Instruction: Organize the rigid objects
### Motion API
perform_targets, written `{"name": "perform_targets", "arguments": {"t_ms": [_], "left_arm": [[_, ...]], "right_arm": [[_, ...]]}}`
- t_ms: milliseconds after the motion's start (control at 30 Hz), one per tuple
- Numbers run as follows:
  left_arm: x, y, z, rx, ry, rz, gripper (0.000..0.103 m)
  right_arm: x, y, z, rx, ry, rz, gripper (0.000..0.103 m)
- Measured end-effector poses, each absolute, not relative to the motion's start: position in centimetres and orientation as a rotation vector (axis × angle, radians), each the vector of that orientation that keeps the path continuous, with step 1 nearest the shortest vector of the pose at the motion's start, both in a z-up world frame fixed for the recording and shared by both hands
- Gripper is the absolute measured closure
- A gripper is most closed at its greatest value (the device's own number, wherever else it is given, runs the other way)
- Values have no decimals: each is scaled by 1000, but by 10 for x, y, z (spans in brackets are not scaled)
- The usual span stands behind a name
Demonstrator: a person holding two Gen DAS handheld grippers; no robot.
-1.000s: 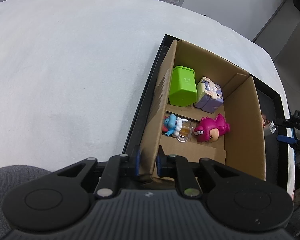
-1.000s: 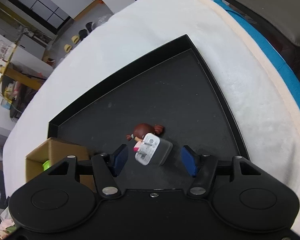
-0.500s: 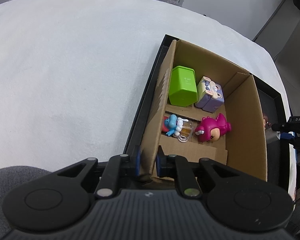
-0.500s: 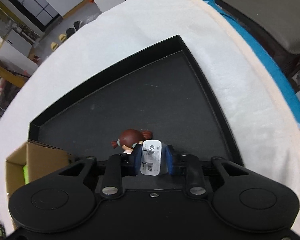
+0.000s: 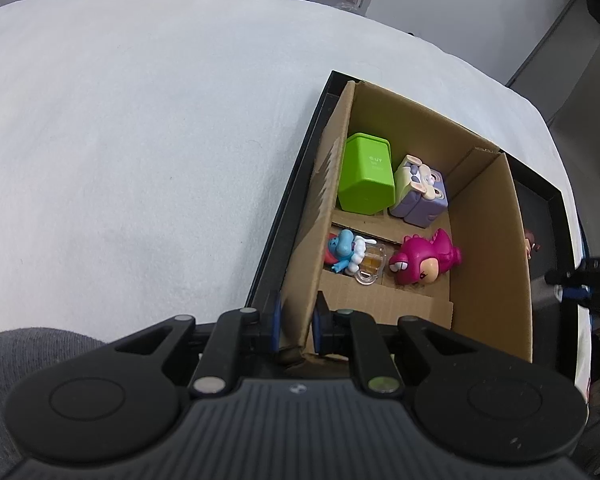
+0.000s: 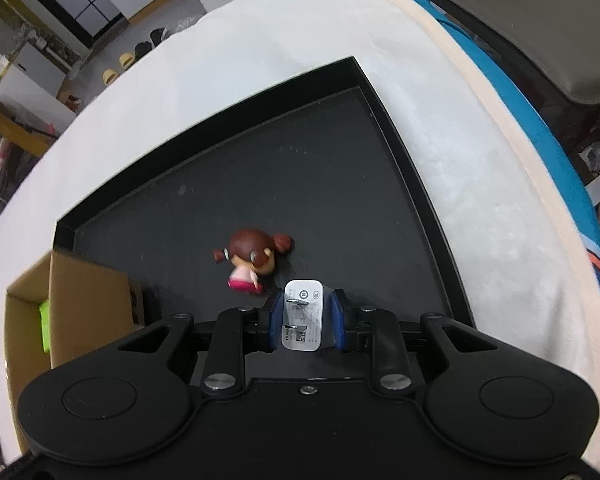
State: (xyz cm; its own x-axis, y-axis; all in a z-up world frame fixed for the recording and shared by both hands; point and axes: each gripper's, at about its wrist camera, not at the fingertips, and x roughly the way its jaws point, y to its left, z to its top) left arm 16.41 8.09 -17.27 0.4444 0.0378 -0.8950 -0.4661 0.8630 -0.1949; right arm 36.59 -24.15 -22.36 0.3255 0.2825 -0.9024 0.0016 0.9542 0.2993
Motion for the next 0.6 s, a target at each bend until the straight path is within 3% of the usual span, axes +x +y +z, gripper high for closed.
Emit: {"name": "perform_targets", "arguments": {"t_ms": [600], "left_arm": [[157, 91, -172, -513, 1057, 308, 88]], "right_arm": [[339, -235, -187, 165, 1207, 198, 83]]}}
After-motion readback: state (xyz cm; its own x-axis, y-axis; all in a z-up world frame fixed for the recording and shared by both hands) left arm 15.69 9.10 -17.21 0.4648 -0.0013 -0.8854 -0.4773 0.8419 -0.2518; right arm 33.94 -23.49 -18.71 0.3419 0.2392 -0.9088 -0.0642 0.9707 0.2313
